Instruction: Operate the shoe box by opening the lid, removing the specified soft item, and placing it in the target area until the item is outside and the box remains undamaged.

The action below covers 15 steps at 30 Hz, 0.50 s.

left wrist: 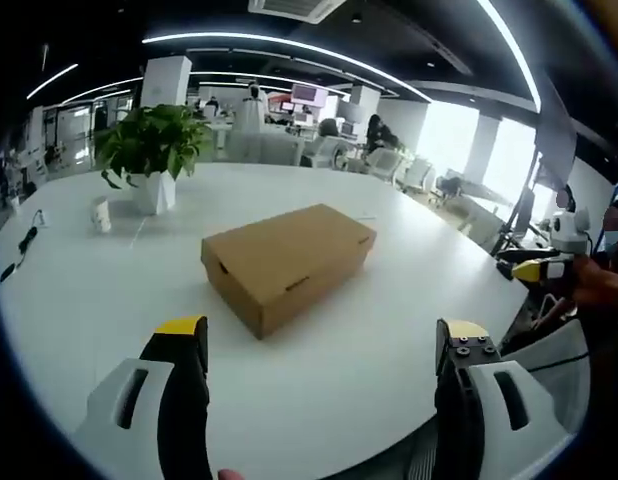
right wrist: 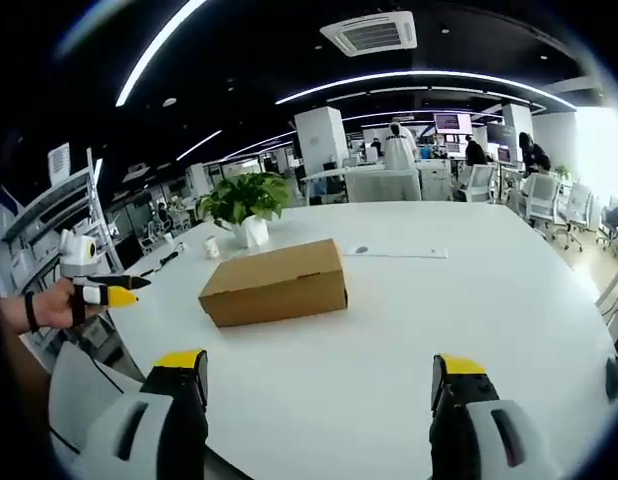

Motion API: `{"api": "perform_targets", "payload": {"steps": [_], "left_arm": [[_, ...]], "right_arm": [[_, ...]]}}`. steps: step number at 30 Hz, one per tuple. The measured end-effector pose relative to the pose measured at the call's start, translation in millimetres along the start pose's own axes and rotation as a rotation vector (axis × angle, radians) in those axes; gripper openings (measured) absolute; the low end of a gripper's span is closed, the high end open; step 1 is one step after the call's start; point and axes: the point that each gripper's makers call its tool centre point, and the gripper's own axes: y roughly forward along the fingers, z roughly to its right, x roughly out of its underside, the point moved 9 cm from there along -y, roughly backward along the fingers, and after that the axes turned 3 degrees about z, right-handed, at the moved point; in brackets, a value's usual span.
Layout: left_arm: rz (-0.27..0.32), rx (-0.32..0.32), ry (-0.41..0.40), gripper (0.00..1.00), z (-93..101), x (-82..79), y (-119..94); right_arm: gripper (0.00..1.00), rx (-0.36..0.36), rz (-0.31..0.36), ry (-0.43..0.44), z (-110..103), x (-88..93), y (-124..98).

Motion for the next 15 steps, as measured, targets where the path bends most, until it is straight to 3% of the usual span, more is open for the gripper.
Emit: {"api": "perform_targets", "payload": {"steps": [15], "left_arm": [[0.006, -0.015, -0.028, 0.93, -4.9, 0.3, -1.5]], "right_arm": [[0.92, 0.005, 0.006, 0.014, -0.4, 2.4, -0.4]]}}
